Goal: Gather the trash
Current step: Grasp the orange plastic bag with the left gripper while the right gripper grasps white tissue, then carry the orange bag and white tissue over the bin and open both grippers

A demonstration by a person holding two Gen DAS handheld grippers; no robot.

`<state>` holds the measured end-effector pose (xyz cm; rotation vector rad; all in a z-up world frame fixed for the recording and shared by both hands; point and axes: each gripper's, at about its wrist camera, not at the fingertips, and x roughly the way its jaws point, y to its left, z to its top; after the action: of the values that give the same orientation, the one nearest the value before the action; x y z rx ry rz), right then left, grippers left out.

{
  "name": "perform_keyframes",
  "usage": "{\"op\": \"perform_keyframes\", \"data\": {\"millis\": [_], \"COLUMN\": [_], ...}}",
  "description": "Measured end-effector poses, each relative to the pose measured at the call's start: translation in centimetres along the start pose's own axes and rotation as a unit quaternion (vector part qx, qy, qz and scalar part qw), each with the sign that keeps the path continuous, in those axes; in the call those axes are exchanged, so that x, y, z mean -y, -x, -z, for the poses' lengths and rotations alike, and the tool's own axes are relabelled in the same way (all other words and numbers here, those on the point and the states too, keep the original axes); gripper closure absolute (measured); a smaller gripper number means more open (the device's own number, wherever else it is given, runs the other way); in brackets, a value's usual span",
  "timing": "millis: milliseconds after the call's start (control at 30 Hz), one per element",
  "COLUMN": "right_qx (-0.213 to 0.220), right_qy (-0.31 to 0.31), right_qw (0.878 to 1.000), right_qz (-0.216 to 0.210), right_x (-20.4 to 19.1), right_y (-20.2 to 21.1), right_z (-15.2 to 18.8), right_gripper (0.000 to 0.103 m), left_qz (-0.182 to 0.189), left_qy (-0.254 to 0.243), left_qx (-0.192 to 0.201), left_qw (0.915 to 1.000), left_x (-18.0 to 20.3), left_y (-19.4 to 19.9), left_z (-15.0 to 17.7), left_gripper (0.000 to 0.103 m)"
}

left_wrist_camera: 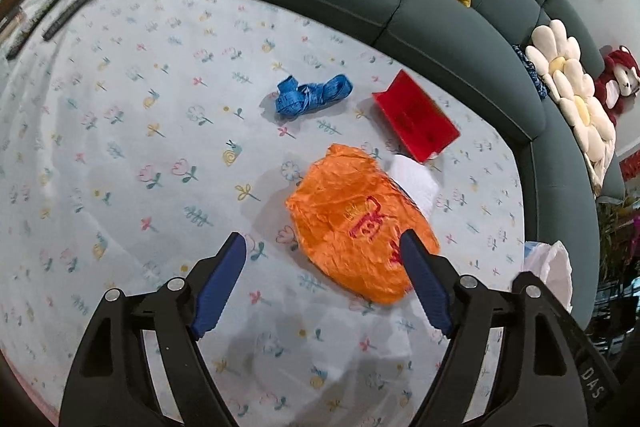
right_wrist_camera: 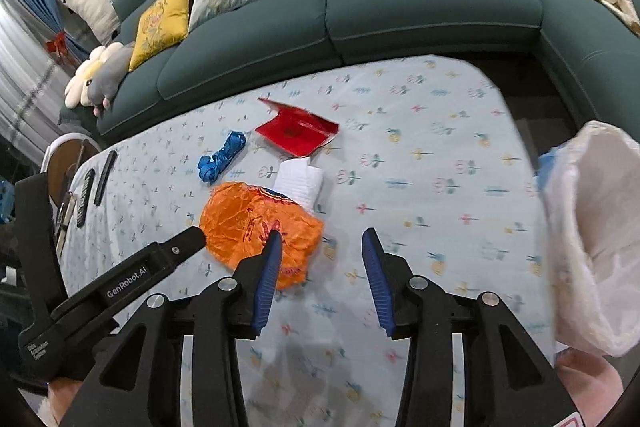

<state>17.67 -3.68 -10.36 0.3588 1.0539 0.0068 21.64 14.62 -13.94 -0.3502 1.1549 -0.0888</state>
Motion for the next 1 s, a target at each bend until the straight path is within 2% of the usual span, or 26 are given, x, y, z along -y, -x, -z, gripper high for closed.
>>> {"op": "perform_keyframes", "data": {"millis": [233,300,433,600,633,667,733,867,1000], "right_qx": [-0.028,-0.034,-0.05,-0.068,-0.072,-0.074,-0.07,-0.074,-0.078], "right_qy": [-0.014,-0.021,-0.028,-0.027,-0.024,-0.023,-0.02,-0.022,-0.026], "right_qw": [0.999,0.999,0.998,0.997,0.997,0.997,0.997,0.997,0.997], "right_qz": [0.007,0.009,0.014,0.008,0.008,0.006,0.008,0.002,-0.004], "right_x": [-0.6,-0.6,-0.6,-1.2,-1.4,-1.5,-1.7,-1.6,-1.2], "right_y": [-5.3,-6.6,-9.1,-11.4,-11.7,-12.0,-12.0,-11.8,-10.7], "right_z": [-2.2,-2.8,-3.6,-3.6,-3.4,-3.3,-3.0,-2.5,-1.1], "right_gripper": [0.062,0.062,0.062,0.063,0.064,0.069,0.073,0.086,0.091], "left_qz": [0.021,0.03,0.044,0.048,0.05,0.053,0.052,0.048,0.049], "left_qy": [0.008,0.008,0.013,-0.001,-0.006,-0.009,-0.01,-0.012,-0.01], "left_qx": [-0.03,-0.037,-0.052,-0.051,-0.055,-0.059,-0.056,-0.051,-0.052], "left_qw": [0.9993,0.9988,0.9976,0.9975,0.9972,0.9968,0.997,0.9975,0.9974], "left_x": [-0.7,-0.9,-1.2,-1.2,-1.1,-1.1,-1.1,-1.3,-1.3], "left_y": [-3.3,-4.0,-5.3,-5.8,-6.0,-6.0,-6.0,-5.5,-4.6], "left_z": [-1.8,-2.2,-2.4,-2.2,-2.2,-2.0,-1.9,-1.2,-0.2], "left_gripper": [0.03,0.033,0.045,0.067,0.077,0.08,0.082,0.086,0.086]}}
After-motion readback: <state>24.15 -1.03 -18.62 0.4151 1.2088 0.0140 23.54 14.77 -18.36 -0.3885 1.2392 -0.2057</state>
